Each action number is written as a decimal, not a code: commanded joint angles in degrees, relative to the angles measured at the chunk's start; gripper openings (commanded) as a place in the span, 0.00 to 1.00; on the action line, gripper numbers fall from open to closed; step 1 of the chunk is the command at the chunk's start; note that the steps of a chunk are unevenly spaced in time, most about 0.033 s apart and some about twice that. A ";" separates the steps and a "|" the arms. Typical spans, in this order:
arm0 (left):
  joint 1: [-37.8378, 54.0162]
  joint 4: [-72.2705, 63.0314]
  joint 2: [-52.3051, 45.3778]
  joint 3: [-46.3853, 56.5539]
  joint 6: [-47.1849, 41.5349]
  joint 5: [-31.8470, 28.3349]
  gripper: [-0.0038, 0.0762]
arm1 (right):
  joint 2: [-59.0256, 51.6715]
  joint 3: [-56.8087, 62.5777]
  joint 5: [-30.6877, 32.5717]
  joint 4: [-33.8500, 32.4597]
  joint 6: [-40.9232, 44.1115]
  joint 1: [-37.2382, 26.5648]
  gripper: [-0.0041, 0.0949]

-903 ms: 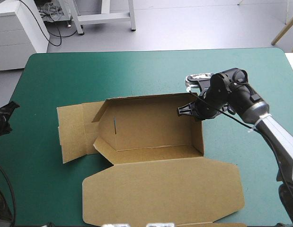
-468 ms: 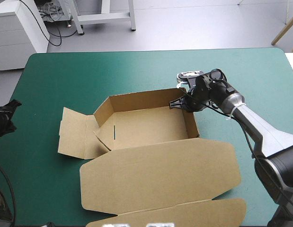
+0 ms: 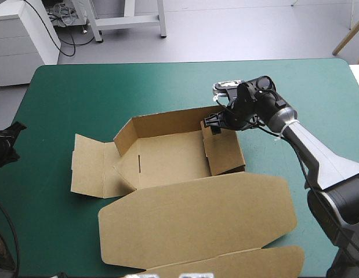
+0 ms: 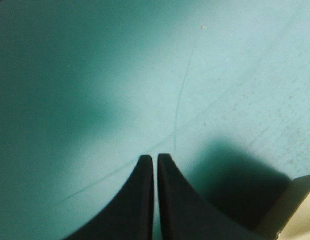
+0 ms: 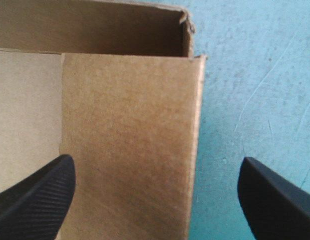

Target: Fold the box

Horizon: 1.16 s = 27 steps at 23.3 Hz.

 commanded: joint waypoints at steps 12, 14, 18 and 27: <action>-0.06 -0.76 -2.32 -1.28 -0.50 -1.86 0.06 | -11.06 -12.16 7.13 -1.35 -1.39 -0.18 0.94; -0.06 -0.76 -2.32 -1.28 -0.50 -1.86 0.06 | -14.31 -11.29 7.13 -1.11 -1.39 -0.18 0.94; -0.06 -0.76 -2.32 -1.28 -0.50 -2.01 0.06 | -20.53 -4.21 7.13 -1.32 -0.80 -0.18 0.94; -0.06 -1.40 -2.32 -1.28 -0.19 -2.06 0.06 | -11.57 -1.77 6.14 -1.32 -2.40 -0.18 0.94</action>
